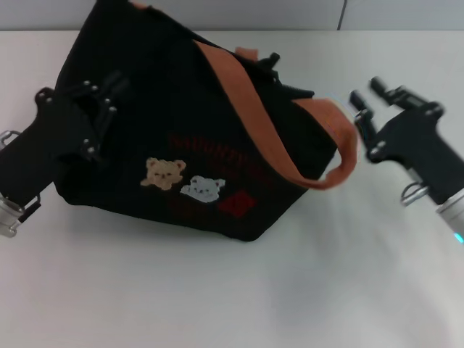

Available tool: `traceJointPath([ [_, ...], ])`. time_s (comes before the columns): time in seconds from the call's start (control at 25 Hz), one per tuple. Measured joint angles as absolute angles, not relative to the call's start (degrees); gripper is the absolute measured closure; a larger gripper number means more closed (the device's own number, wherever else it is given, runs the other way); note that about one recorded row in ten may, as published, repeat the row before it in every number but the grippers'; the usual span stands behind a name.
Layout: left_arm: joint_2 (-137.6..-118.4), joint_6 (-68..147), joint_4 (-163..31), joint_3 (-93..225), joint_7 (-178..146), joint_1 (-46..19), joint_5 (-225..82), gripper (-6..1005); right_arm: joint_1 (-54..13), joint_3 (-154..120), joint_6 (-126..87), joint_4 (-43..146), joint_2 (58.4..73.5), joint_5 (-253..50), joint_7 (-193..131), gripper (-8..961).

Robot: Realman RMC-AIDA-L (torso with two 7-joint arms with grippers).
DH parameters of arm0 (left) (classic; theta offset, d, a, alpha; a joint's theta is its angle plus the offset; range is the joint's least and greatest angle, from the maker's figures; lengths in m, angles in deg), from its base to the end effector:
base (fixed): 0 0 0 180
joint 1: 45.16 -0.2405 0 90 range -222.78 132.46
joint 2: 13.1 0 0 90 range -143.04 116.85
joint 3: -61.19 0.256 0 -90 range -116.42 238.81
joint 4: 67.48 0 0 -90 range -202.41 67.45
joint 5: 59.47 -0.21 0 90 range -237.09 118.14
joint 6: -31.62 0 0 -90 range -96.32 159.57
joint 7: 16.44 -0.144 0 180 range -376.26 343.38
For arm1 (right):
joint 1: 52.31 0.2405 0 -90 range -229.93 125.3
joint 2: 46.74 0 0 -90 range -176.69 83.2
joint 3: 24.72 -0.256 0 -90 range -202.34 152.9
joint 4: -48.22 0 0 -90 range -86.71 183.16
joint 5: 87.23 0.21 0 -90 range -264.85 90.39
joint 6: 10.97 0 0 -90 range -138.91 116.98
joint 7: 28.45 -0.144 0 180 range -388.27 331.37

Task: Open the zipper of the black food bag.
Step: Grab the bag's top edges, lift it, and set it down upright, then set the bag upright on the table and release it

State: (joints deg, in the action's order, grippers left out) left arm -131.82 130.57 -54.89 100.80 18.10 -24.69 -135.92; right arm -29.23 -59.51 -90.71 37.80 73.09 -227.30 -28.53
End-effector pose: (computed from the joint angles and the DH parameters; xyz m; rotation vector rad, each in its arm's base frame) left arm -0.2869 0.2708 0.0053 -2.0692 -0.2239 -1.1831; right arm 0.2784 0.2926 -0.0538 -1.9056 0.1307 0.8020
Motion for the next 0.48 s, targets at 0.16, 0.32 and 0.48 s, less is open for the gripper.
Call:
traceJointPath([
  [0.16,-132.0,128.7,-59.33,96.07,16.81,-23.9,-135.91,939,-29.49,-63.46,-91.38,38.68,72.93,-227.29,-34.75,707],
  [0.32,-132.17,125.24,-65.54,93.62,16.85,-20.89,-135.75,940,-29.08,-66.34,-91.42,40.57,72.87,-227.25,-39.96,575],
  [0.48,-132.26,126.3,-68.82,91.02,15.74,-19.8,-135.4,946,-29.38,-67.24,-91.62,40.36,72.87,-227.23,-40.99,446],
])
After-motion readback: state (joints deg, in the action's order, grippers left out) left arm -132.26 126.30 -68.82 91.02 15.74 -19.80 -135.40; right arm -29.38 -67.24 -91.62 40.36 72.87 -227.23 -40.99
